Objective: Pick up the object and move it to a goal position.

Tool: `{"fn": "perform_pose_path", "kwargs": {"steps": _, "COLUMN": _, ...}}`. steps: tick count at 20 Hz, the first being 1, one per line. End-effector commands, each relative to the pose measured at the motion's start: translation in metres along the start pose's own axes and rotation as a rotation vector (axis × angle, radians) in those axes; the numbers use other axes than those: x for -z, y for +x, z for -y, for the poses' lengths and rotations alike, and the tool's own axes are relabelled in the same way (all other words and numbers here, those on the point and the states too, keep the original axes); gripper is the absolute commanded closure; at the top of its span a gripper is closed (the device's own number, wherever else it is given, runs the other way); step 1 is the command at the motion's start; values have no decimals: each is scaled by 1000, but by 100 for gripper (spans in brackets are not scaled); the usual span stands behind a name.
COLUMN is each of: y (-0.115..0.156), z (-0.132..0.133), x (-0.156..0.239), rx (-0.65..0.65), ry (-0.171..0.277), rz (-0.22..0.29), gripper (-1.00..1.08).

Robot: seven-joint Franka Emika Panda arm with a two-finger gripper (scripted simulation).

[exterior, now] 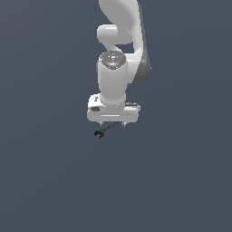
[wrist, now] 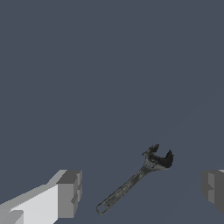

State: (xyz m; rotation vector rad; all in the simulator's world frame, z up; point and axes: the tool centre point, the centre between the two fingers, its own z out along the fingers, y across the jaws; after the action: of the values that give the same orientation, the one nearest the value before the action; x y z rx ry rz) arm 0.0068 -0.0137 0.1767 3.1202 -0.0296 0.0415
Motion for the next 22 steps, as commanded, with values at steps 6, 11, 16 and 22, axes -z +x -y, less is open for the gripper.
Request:
{"fn": "perform_pose_path", "kwargs": {"steps": 6, "y": 3, "z": -21, "x": 5, "rx": -15, "ry": -17, "rz": -16, "gripper": -92}}
{"fn": "perform_pose_path", "kwargs": {"steps": 11, "y": 5, "z": -37, "x": 9, "rx": -28, "ry": -31, "rz": -28, "gripper": -92}}
{"fn": "perform_pose_path", "kwargs": {"steps": 16, "y": 4, "z": -36, "x": 8, "rx": -35, "ry": -28, "rz": -27, "gripper": -92}}
{"fn": "perform_pose_path", "kwargs": {"steps": 22, "y": -1, "z": -34, "x": -1, "rx": -91, "ry": -21, "rz": -24, "gripper": -92}}
